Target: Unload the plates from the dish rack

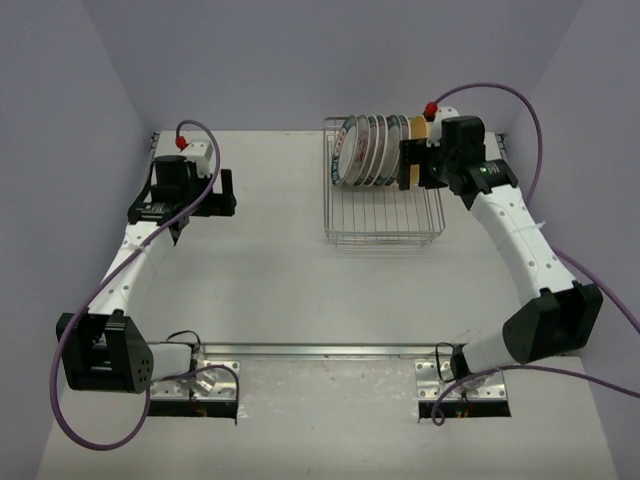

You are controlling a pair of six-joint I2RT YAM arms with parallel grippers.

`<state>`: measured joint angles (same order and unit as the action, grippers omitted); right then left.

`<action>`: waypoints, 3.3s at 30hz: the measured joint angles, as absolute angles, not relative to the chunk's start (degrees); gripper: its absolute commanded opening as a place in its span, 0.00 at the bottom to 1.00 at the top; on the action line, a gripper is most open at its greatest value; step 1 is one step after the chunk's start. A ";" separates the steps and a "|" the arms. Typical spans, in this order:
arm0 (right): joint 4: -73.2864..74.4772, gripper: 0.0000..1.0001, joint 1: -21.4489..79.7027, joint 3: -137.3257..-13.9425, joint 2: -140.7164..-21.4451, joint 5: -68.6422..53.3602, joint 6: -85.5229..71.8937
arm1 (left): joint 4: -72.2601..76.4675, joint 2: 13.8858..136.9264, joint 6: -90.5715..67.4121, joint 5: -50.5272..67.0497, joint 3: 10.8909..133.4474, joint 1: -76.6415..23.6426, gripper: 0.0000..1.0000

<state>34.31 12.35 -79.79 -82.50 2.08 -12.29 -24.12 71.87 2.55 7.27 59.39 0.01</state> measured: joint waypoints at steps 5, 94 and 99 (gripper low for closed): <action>35.11 0.76 15.83 -90.31 -91.21 4.17 -14.03 | -24.00 70.83 2.50 6.03 59.17 -0.02 1.00; 17.38 0.00 35.89 -96.27 -92.71 11.87 -13.32 | -18.49 54.96 -3.07 37.69 54.49 10.81 0.99; 19.61 0.00 35.52 -86.65 -90.25 -7.86 -15.47 | -12.50 54.04 -8.77 53.75 52.74 10.51 0.95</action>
